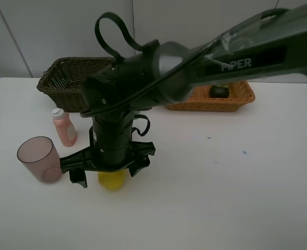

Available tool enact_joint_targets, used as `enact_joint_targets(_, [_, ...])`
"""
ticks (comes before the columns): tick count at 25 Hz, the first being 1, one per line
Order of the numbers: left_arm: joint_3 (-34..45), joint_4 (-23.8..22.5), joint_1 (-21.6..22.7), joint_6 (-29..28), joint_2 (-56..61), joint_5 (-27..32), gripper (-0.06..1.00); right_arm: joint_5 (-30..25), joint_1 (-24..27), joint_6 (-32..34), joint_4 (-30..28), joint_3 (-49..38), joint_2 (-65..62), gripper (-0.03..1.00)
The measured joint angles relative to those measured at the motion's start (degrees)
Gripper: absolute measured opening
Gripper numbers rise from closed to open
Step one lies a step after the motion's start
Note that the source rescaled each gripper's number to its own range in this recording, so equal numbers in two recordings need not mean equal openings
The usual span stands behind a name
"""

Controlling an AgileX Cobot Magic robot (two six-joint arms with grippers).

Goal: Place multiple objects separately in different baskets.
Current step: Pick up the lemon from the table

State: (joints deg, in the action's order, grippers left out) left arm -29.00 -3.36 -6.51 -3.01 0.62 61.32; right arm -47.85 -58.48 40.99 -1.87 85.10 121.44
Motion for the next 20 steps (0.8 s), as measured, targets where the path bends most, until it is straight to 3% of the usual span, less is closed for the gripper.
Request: enact_joint_targets(20, [0.0,0.0,0.0,0.0,0.0,0.0,1.00,2.5,1.3,0.2,1.9,4.0,4.3,0.97])
